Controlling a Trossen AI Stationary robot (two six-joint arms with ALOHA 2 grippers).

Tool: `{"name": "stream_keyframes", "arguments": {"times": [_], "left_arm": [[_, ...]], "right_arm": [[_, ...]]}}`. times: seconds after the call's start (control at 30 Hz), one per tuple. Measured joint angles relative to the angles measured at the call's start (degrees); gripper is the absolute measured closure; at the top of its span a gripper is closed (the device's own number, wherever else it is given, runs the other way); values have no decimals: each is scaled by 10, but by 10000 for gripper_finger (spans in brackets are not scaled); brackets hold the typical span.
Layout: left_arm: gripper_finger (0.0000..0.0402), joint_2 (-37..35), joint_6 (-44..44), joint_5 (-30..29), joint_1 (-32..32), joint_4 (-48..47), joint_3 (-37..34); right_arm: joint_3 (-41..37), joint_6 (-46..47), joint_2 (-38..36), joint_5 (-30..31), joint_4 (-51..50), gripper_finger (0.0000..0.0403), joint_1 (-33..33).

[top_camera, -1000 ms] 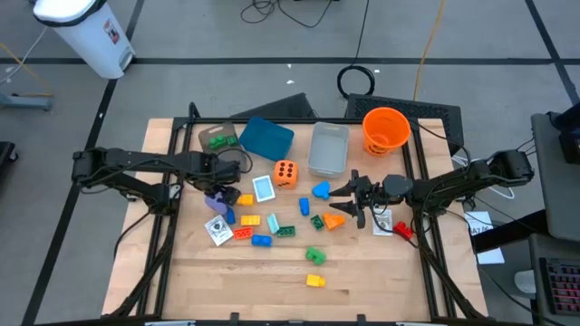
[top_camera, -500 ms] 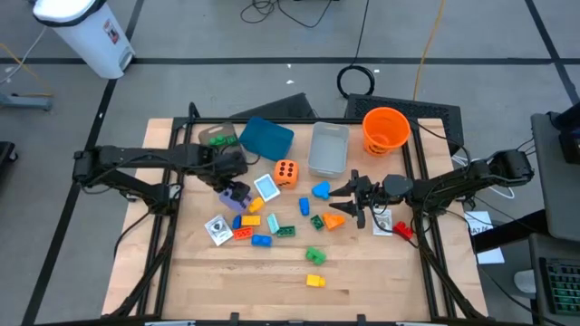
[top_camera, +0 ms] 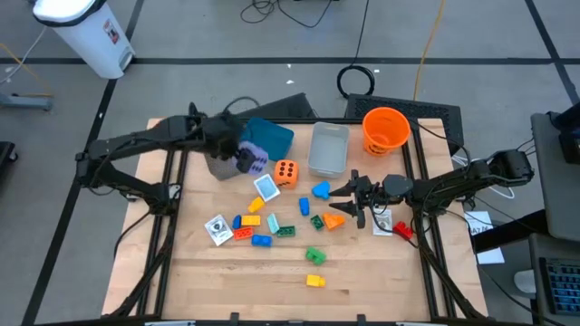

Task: Pick & Place Toys
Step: Put the purple dice into the blue bin

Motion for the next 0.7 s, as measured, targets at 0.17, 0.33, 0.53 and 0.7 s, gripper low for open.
{"name": "stream_keyframes", "arguments": {"times": [0.17,0.33,0.53,0.7], "left_arm": [[92,44,75,-5,53,0,35],[91,113,128,-2,116,0,60],[89,190,168,7,189,1,90],[88,241,195,9,231,0,118]], "right_arm": [[0,0,0,0,0,236,0],[0,0,0,0,0,236,0],[0,0,0,0,0,236,0],[0,0,0,0,0,236,0]]}}
